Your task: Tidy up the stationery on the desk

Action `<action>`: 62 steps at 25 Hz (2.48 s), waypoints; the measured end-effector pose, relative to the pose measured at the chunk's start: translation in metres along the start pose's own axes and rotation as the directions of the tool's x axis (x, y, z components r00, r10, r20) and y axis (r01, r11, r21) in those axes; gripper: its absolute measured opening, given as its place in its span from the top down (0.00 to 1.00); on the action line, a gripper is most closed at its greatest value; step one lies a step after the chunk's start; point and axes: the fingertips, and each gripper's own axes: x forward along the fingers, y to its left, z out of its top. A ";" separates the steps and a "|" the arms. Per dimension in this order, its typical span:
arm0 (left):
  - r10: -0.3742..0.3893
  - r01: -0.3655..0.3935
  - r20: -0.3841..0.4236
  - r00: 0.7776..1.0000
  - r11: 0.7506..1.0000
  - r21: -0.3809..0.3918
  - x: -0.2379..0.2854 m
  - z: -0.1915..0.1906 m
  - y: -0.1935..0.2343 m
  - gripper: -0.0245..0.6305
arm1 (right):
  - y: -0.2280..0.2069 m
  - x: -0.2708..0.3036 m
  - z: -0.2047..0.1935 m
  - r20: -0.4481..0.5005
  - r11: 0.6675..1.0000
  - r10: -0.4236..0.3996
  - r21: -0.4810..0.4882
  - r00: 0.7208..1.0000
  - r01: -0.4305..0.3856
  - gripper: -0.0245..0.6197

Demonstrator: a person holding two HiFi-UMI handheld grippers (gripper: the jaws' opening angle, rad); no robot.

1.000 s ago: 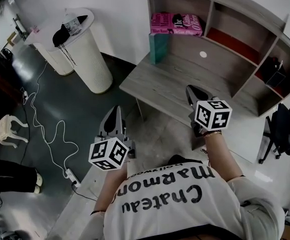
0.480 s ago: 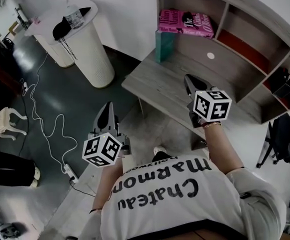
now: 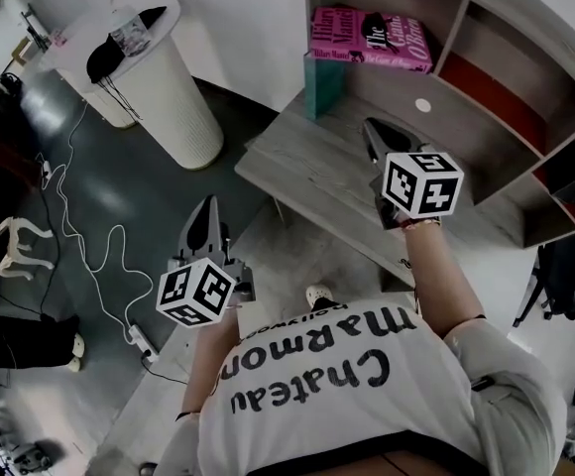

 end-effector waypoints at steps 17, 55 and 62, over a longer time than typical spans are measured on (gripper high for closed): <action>-0.039 0.039 -0.027 0.999 0.999 0.008 0.038 -0.004 0.005 0.94 | -0.006 0.023 0.078 0.103 0.963 -0.029 -0.264 0.994 0.055 0.94; 0.002 -0.003 -0.021 1.000 0.999 -0.050 0.045 0.002 0.036 0.94 | -0.059 0.097 0.069 -0.013 0.155 -0.434 -0.986 0.901 0.061 0.69; 0.005 -0.007 -0.025 1.000 0.998 -0.067 0.044 -0.002 0.039 0.94 | -0.060 0.102 0.064 0.004 0.092 -0.460 -0.994 0.888 0.052 0.66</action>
